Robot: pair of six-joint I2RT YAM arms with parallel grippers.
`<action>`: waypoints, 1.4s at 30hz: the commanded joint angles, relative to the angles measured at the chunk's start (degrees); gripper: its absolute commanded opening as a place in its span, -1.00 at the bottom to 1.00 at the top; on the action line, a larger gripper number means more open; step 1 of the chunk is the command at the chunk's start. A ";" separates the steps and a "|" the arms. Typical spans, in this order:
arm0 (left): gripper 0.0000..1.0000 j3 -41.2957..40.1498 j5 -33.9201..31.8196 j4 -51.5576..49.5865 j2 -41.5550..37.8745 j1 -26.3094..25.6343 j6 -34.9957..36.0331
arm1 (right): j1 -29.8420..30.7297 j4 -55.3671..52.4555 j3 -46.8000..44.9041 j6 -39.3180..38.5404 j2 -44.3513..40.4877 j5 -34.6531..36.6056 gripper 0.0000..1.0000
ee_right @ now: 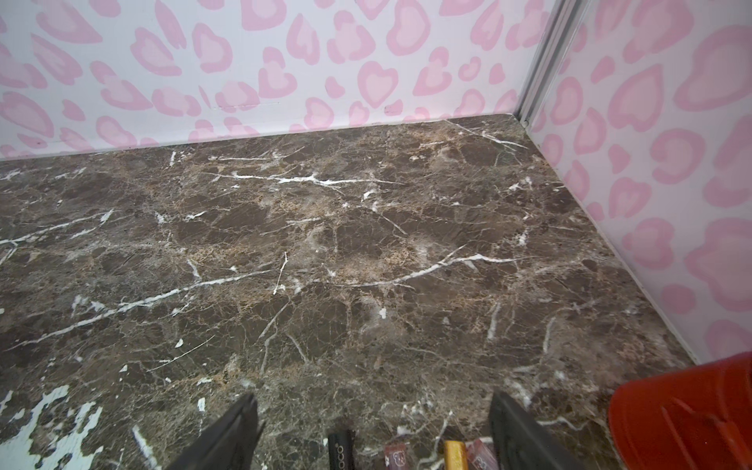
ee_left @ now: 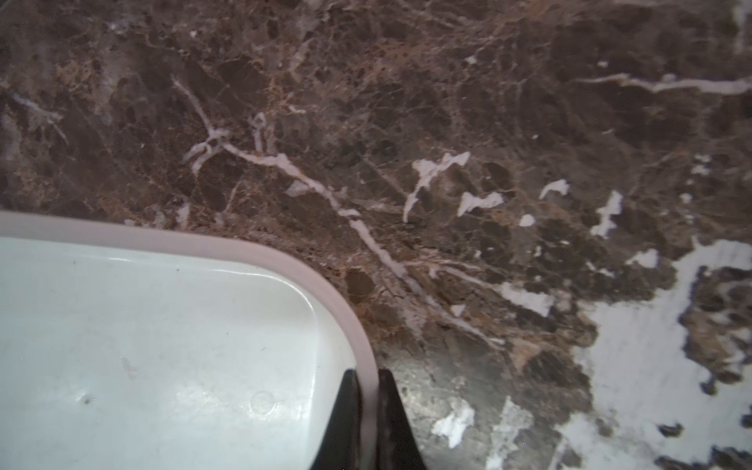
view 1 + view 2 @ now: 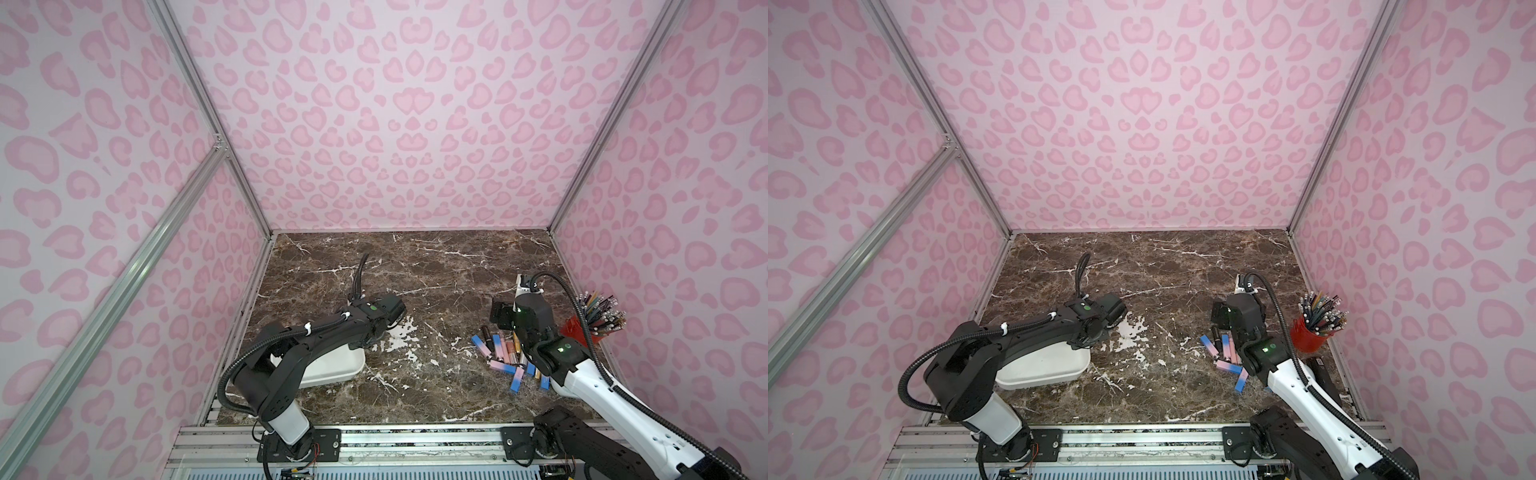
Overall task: Put the lipstick into the storage box
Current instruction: Move the storage box to the center of the board.
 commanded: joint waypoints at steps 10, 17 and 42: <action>-0.96 11.87 13.67 6.90 5.99 -3.31 2.62 | -1.16 -3.40 -0.11 0.87 -3.42 1.91 0.84; -0.96 13.58 17.12 10.38 5.64 -4.72 2.99 | -1.20 -4.55 0.50 2.43 -0.80 2.40 0.82; 0.06 29.22 27.98 17.51 18.90 -6.59 8.16 | -1.27 -6.50 0.35 3.80 2.92 0.38 0.81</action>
